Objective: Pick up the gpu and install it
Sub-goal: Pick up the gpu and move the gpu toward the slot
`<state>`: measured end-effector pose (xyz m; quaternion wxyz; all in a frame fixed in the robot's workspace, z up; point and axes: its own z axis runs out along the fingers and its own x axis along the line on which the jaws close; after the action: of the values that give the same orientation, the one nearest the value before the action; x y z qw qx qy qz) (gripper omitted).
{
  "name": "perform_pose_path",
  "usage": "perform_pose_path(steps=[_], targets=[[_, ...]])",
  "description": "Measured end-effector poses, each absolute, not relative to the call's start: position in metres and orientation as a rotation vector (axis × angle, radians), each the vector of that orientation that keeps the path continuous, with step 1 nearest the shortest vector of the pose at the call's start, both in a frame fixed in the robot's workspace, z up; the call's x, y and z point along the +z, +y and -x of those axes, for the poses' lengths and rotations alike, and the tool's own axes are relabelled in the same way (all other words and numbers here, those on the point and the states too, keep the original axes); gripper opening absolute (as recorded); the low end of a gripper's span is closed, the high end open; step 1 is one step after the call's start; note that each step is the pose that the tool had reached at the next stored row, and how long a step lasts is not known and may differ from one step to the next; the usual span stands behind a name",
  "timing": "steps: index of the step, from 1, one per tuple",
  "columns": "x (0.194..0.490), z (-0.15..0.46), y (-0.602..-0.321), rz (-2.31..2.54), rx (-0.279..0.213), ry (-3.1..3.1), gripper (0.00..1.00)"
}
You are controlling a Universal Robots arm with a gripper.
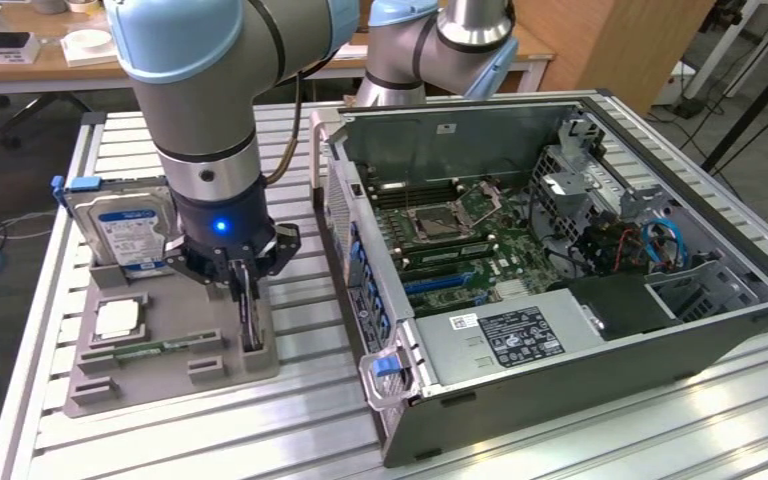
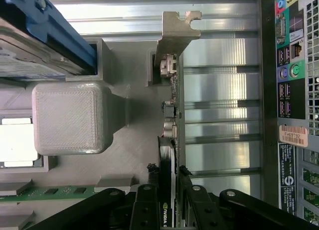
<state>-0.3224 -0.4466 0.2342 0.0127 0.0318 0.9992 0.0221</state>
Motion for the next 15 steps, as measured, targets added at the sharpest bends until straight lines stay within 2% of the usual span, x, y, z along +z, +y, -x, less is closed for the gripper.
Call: perform_pose_path(steps=[15], targets=[[0.2342,0.3224,-0.4466,-0.099,0.069,3.114,0.26]])
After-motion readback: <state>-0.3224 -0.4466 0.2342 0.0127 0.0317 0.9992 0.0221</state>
